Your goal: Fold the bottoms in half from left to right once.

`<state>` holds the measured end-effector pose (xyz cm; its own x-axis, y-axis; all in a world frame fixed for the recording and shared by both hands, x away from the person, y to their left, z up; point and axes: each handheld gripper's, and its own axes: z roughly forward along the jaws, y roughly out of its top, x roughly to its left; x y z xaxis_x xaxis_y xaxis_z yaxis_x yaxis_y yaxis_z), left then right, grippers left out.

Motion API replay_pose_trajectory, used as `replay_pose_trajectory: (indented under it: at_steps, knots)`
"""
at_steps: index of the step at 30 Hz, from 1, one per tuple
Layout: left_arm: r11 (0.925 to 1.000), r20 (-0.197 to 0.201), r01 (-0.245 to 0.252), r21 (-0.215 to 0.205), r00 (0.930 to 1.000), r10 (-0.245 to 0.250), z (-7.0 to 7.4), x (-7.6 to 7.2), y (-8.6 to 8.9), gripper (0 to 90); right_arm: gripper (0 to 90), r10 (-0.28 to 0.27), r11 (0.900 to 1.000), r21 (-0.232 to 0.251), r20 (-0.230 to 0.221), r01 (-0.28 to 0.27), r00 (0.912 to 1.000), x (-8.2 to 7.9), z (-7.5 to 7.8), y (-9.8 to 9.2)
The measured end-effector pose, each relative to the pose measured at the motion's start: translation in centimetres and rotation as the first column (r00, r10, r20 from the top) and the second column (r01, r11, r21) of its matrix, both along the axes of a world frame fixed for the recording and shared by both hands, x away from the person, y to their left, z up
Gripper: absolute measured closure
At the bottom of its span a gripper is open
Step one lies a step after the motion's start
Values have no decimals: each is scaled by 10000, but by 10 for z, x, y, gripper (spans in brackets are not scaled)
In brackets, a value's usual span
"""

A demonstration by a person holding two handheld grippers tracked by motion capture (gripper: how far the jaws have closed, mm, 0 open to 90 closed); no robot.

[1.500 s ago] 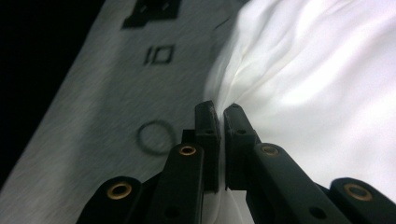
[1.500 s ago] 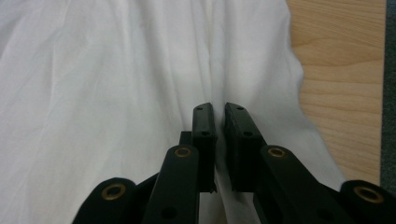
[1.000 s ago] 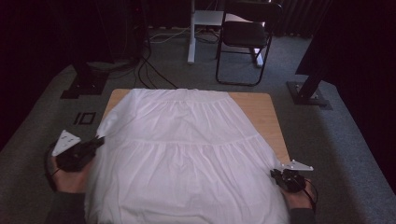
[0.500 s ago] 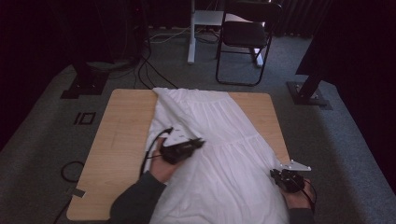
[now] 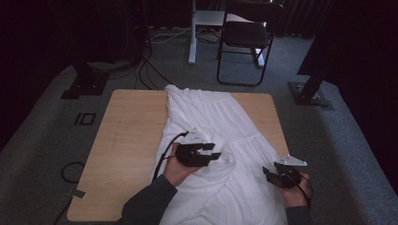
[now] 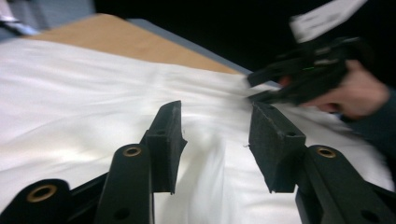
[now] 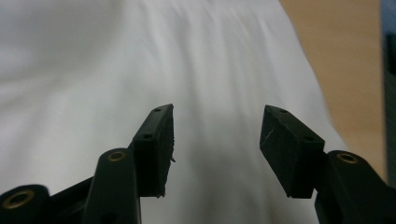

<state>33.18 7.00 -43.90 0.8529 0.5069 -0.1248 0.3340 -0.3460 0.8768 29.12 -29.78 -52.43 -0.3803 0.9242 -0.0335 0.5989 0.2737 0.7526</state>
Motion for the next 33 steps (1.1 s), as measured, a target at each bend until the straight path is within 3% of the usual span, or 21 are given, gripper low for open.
replay_pose_trajectory:
  at_steps: [1, 4, 5, 6, 7, 10, 11, 13, 15, 17, 18, 21, 24, 25, 26, 27, 28, 29, 30, 32, 33]
  knots:
    - [9967, 109, -789, 209, 9968, 787, -3, 2, 23, 518, 441, 498, 9982, 308, 252, -505, 9984, 3, 13, 16]
    - [9927, 156, -1137, 408, 9935, 1132, -6, 3, 34, 506, 447, 768, 9963, 361, 323, -779, 9965, 5, 19, 24]
    - [9778, 3, -2001, 627, 9797, 2005, -17, 4, 62, 506, 459, 1039, 9938, 366, 382, -1053, 9939, 8, 24, 33]
    - [9700, -88, -2317, 739, 9724, 2330, -22, 4, 74, 503, 496, 1472, 9879, 434, 338, -1486, 9885, 17, 33, 50]
    - [9617, -233, -2622, 796, 9640, 2648, -28, 4, 85, 503, 507, 1555, 9867, 444, 289, -1566, 9874, 21, 36, 57]
    - [9296, -470, -3435, 1339, 9347, 3522, -48, 1, 111, 486, 489, 1847, 9815, 479, 140, -1852, 9827, 35, 39, 73]
    - [9153, -437, -3686, 1622, 9240, 3799, -54, 0, 117, 474, 479, 1820, 9825, 408, -7, -1818, 9833, 39, 38, 78]
    - [8961, -592, -4044, 1832, 9053, 4206, -66, -3, 126, 453, 476, 1908, 9813, 332, -295, -1898, 9812, 46, 31, 86]
    - [8865, -880, -4257, 1813, 8908, 4457, -76, -5, 132, 415, 500, 1949, 9808, 181, -528, -1942, 9794, 50, 22, 92]
    - [8726, -936, -4410, 2102, 8793, 4670, -86, -6, 133, 380, 509, 1886, 9820, 15, -784, -1891, 9789, 53, 12, 96]
    - [8701, -976, -4413, 2192, 8774, 4696, -91, -5, 133, 372, 511, 1847, 9827, 73, -892, -1848, 9787, 54, 9, 97]
    - [8673, -1299, -4368, 2387, 8707, 4743, -103, -4, 129, 356, 507, 1901, 9817, 131, -1248, -1900, 9738, 58, 1, 98]
    - [8688, -1474, -4232, 2571, 8713, 4681, -111, -3, 125, 353, 745, 2277, 9729, 20, -1806, -2312, 9568, 60, -4, 99]
    - [8715, -1393, -4188, 2550, 8760, 4617, -113, -3, 123, 355, 811, 2370, 9700, -92, -1843, -2428, 9539, 59, -4, 100]
    - [8792, -1369, -4031, 2539, 8849, 4452, -113, -4, 122, 412, 862, 2444, 9678, -164, -1790, -2513, 9530, 58, -2, 100]
    - [8898, -1484, -3828, 2486, 8927, 4255, -113, -3, 120, 509, 875, 2537, 9655, -158, -1685, -2600, 9525, 57, 0, 100]
    - [8933, -1499, -3712, 2534, 8972, 4154, -112, -2, 117, 593, 878, 2554, 9655, -96, -1608, -2602, 9534, 55, 3, 100]
    - [8981, -1426, -3554, 2590, 9056, 3994, -111, -2, 115, 737, 878, 2574, 9651, -91, -1497, -2617, 9546, 54, 6, 100]
    - [9059, -1396, -3474, 2422, 9115, 3869, -109, -2, 114, 826, 878, 2559, 9657, -90, -1349, -2594, 9572, 52, 10, 99]
    - [9189, -1391, -3462, 1890, 9169, 3740, -98, -5, 113, 866, 878, 2570, 9659, -53, -1015, -2588, 9611, 48, 18, 96]
    - [9259, -1196, -3443, 1558, 9238, 3636, -88, -9, 113, 869, 878, 2540, 9669, -25, -856, -2551, 9634, 45, 23, 94]
